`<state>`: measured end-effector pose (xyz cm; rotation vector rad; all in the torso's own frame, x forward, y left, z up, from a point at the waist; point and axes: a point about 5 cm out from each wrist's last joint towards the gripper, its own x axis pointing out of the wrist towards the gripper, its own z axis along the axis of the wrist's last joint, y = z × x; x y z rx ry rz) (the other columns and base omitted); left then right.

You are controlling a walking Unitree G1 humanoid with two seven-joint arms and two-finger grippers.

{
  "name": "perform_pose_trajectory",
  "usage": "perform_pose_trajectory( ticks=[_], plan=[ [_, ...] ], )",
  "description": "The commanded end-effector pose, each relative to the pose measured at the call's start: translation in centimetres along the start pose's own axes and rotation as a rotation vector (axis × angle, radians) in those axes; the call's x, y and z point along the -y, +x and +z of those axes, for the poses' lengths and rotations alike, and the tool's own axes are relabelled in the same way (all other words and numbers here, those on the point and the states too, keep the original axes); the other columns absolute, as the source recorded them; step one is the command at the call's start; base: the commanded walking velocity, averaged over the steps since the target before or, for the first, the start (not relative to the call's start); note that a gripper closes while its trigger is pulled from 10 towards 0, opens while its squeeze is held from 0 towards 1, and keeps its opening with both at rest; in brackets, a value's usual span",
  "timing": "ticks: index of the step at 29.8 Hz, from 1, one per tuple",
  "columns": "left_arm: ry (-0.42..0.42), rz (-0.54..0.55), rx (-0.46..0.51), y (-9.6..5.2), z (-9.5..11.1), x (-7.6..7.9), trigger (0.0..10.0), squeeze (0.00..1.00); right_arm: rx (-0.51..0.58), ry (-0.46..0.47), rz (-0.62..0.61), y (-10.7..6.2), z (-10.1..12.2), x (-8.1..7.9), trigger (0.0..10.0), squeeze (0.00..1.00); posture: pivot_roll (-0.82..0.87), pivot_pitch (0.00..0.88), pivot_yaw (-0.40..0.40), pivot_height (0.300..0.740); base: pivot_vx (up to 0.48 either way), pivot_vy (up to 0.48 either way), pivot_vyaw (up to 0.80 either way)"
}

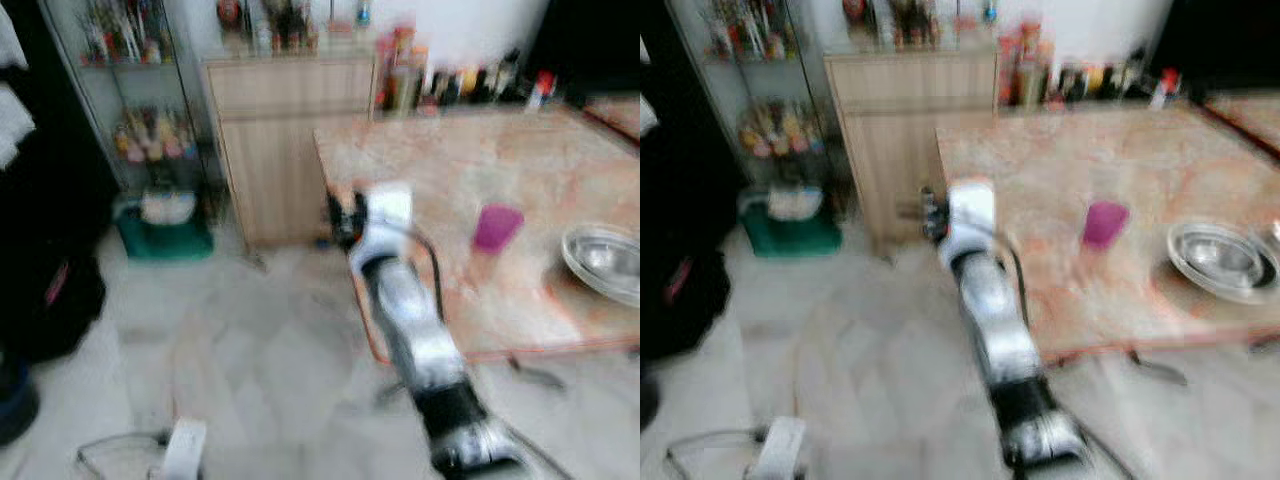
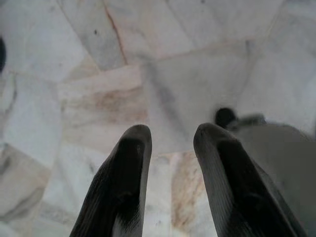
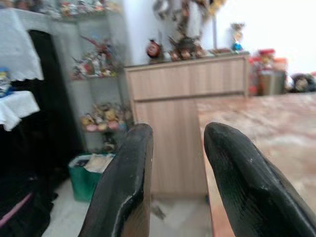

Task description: Setting the table

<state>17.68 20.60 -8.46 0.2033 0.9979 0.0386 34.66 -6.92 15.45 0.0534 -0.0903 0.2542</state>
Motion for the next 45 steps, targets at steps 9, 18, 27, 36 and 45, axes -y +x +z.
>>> perform_pose_trajectory(
  ticks=[9, 18, 27, 36, 45],
  plan=[
    [0.014, 0.018, 0.008, 0.0, 0.4, -1.0, 10.0, 0.00, -0.122, 0.039, -0.029, -0.9, -3.9, 0.5, 10.0, 0.00, -0.01, 0.000, 0.043, 0.736, 0.000, 0.344, 0.00],
    [0.015, 0.018, 0.011, 0.0, 0.5, -1.0, 10.0, 0.00, -0.251, 0.007, -0.039, -2.2, -7.5, 1.6, 10.0, 0.00, 0.00, 0.000, 0.042, 0.736, 0.000, 0.282, 0.00],
    [0.018, 0.019, 0.020, 0.1, 0.7, -0.9, 10.0, 0.00, -0.384, -0.010, -0.075, -3.9, -10.7, 3.4, 10.0, 0.00, 0.00, 0.000, 0.046, 0.736, 0.000, 0.000, 0.00],
    [0.023, 0.017, 0.018, 0.1, 0.6, -0.9, 10.0, 0.00, -0.552, -0.006, -0.121, -6.9, -14.1, 4.8, 10.0, 0.00, 0.00, 0.000, 0.048, 0.736, 0.000, 0.000, 0.00],
    [0.034, 0.009, 0.016, 0.1, 0.5, -0.7, 10.0, 0.00, -0.763, 0.058, -0.281, -12.3, -17.7, 7.5, 10.0, 0.00, -0.01, 0.000, 0.048, 0.736, 0.000, 0.000, 0.00]
  ],
)
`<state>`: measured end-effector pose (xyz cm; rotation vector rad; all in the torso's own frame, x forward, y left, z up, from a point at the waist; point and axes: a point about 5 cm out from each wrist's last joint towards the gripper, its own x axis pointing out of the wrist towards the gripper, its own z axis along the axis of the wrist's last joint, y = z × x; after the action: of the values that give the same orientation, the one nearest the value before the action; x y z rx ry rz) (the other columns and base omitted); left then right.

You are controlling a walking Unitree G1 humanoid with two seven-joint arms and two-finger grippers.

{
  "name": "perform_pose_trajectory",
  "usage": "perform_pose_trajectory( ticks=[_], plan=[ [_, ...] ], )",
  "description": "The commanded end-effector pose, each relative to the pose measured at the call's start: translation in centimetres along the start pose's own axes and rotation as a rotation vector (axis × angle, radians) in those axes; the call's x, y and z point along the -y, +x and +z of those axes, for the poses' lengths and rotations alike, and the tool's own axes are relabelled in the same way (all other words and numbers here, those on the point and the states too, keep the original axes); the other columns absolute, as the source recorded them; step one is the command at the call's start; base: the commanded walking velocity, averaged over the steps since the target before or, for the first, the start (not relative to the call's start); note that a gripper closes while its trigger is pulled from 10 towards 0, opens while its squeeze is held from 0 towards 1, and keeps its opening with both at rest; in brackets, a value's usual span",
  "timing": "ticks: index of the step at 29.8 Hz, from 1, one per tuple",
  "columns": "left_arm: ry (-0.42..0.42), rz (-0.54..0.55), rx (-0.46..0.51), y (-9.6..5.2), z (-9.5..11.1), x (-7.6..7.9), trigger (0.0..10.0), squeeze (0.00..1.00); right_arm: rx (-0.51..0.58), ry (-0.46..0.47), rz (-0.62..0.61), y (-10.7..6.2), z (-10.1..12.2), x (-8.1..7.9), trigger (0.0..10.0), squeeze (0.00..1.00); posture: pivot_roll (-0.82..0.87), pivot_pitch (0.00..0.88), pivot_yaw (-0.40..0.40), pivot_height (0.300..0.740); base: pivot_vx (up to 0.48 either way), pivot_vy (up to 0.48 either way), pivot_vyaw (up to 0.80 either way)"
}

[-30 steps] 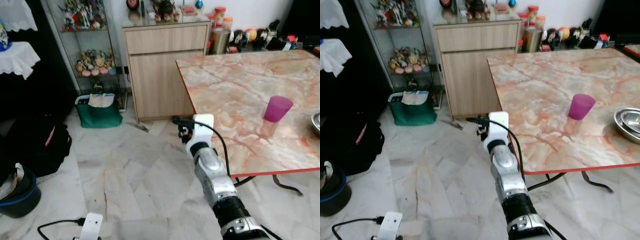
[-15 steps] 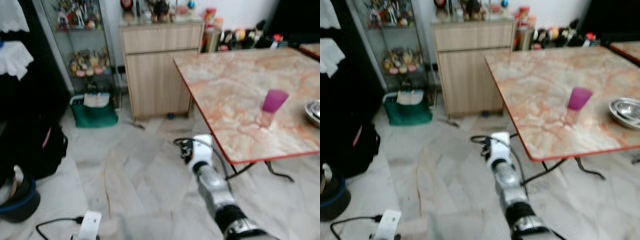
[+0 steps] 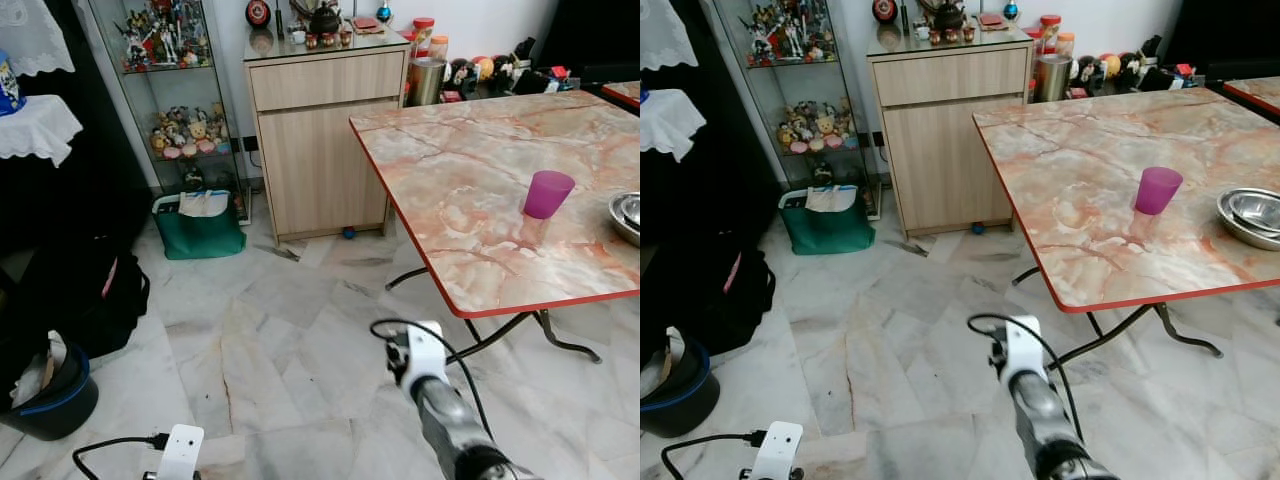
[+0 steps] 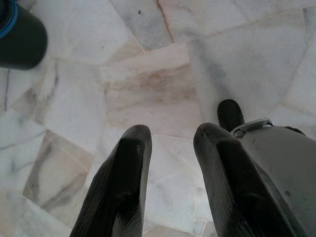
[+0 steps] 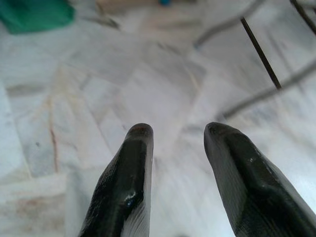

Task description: Setting the table

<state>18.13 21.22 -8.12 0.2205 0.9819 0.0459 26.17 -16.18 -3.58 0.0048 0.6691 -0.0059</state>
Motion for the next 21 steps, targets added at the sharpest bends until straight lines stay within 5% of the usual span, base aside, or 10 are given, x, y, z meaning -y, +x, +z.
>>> perform_pose_trajectory(
  ticks=[1, 10, 17, 21],
  plan=[
    [0.023, -0.007, 0.001, 0.0, 0.1, 0.0, 10.0, 0.00, -0.014, 0.022, -0.004, 0.0, -0.2, -0.1, 10.0, 0.00, -0.01, 0.000, 0.048, 0.736, 0.000, 0.000, 0.00],
    [0.030, -0.023, 0.004, 0.0, 0.1, 0.1, 10.0, 0.00, -0.276, 0.090, -0.157, -2.7, -7.5, 3.3, 10.0, 0.00, -0.02, 0.000, 0.055, 0.736, 0.000, 0.000, 0.00],
    [0.025, -0.029, 0.004, 0.0, 0.1, 0.3, 10.0, 0.00, -0.333, 0.127, -0.176, -3.8, -9.7, 3.8, 10.0, 0.00, -0.01, 0.000, 0.052, 0.736, 0.000, 0.000, 0.00],
    [0.022, -0.030, -0.002, 0.0, -0.1, 0.4, 10.0, 0.00, -0.334, 0.093, -0.169, -3.9, -9.8, 3.8, 10.0, 0.00, -0.01, 0.000, 0.052, 0.736, 0.000, 0.000, 0.69]
  ],
)
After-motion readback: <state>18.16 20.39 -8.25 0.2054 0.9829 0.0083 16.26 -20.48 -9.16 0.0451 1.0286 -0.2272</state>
